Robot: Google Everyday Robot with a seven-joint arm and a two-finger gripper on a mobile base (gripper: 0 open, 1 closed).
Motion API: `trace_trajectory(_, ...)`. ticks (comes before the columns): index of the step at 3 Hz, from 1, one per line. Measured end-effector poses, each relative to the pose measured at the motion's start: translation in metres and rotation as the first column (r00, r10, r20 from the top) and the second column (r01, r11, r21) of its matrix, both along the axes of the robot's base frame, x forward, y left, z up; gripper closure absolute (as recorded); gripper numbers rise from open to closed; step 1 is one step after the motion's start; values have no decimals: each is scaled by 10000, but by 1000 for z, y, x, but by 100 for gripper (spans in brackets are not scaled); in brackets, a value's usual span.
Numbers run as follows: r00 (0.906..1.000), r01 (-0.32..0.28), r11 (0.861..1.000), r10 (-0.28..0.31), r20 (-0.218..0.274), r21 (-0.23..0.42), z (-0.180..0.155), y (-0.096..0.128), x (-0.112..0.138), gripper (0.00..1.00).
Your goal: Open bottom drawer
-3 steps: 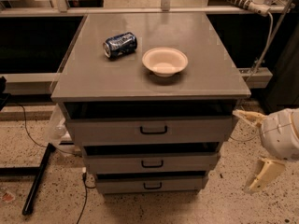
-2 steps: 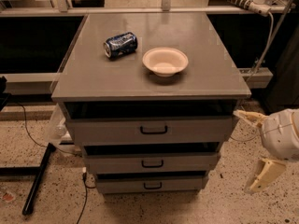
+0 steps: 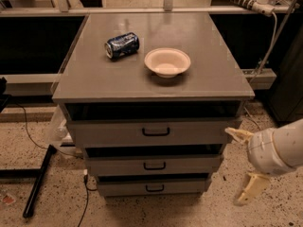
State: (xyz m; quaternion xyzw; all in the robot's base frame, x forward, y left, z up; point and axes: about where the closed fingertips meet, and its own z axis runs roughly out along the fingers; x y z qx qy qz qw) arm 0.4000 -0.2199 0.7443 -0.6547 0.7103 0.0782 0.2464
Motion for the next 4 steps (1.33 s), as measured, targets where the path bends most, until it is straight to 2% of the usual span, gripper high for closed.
trace_trajectory(1, 9999, 135, 9993, -133, -59, 335, -70, 2, 7, 0)
trace_trajectory(2, 9994, 165, 9979, -184, 289, 633, -127, 2, 17, 0)
trace_trajectory(3, 9974, 560, 9926, -606, 394, 1075, -178, 2, 29, 0)
trace_trajectory(4, 9974, 560, 9926, -605, 394, 1075, -178, 2, 29, 0)
